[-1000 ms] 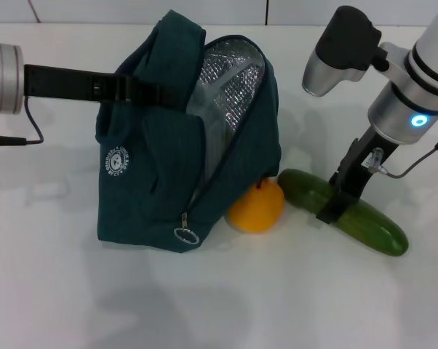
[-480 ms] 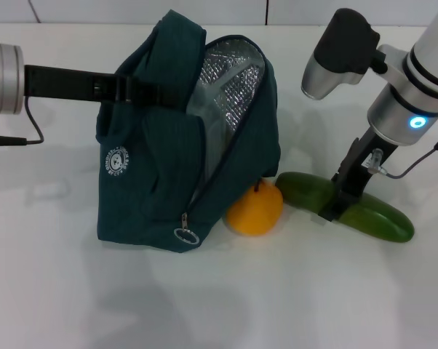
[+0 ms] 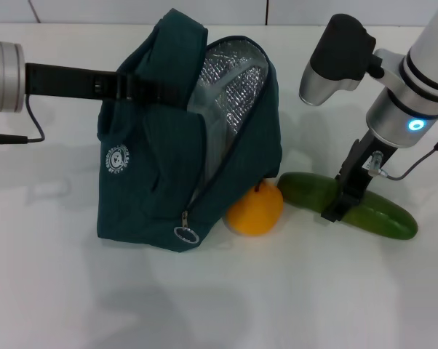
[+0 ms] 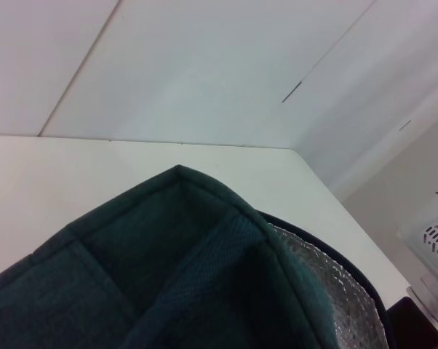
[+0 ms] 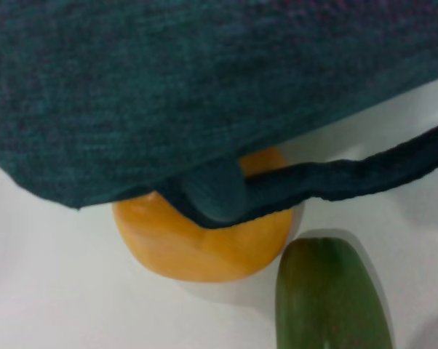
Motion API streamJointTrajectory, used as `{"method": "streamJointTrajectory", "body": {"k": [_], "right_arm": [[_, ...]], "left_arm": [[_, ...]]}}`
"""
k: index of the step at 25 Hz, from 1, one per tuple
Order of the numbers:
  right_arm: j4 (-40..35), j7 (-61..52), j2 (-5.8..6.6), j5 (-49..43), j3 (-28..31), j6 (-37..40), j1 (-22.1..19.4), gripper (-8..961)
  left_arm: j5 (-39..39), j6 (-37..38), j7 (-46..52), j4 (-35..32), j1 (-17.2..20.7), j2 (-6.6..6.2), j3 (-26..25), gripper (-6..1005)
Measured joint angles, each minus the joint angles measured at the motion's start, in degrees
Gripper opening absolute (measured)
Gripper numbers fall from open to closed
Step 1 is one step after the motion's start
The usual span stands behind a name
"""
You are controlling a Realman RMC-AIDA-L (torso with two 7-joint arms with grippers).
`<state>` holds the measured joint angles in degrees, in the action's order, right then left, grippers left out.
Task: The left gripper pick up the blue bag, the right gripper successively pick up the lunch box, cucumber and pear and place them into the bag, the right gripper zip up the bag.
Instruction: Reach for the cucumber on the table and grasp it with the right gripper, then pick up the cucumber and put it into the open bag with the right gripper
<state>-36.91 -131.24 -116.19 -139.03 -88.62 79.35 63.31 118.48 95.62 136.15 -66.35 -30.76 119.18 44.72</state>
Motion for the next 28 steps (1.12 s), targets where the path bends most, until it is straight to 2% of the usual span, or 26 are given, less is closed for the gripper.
{"method": "streamJointTrajectory", "body": {"k": [5,8,12,16,20,23,28], "right_arm": [[-0.8,-1.4,0.56,-0.7,0.7,1.2,0.0,612],[-3.0,-3.0,0.86,-5.2,3.8,3.0,-1.1,612],[-8.9,-3.4,0.64,-13.2,13.0,5.7,-4.5,612],[-16.3,-3.4,0.81,-14.1,22.5,6.5,-7.5,612],[-25.5,-2.5,0.79,-5.7,27.1,4.0,-12.6,612],[-31.1,0.6,1.02,6.9,27.4,0.3,-17.6,613],[-32.4,12.2,0.76,25.1,27.3,-1.3,-21.5,613]], "left_arm": [[-0.3,0.0,0.0,0.0,0.1,0.0,-0.1,39],[-0.4,0.0,0.0,0.0,0.3,-0.01,-0.1,39],[-0.5,0.1,0.0,0.1,0.3,-0.04,-0.2,39],[-1.6,0.2,-0.5,0.1,0.7,-0.07,-0.2,39],[-1.8,0.3,-0.8,0.4,0.8,-0.15,-0.2,39],[-1.8,0.3,-0.9,0.5,0.9,-0.34,-0.2,39],[-1.8,0.4,-1.0,0.6,0.8,-0.51,-0.1,39]]}}
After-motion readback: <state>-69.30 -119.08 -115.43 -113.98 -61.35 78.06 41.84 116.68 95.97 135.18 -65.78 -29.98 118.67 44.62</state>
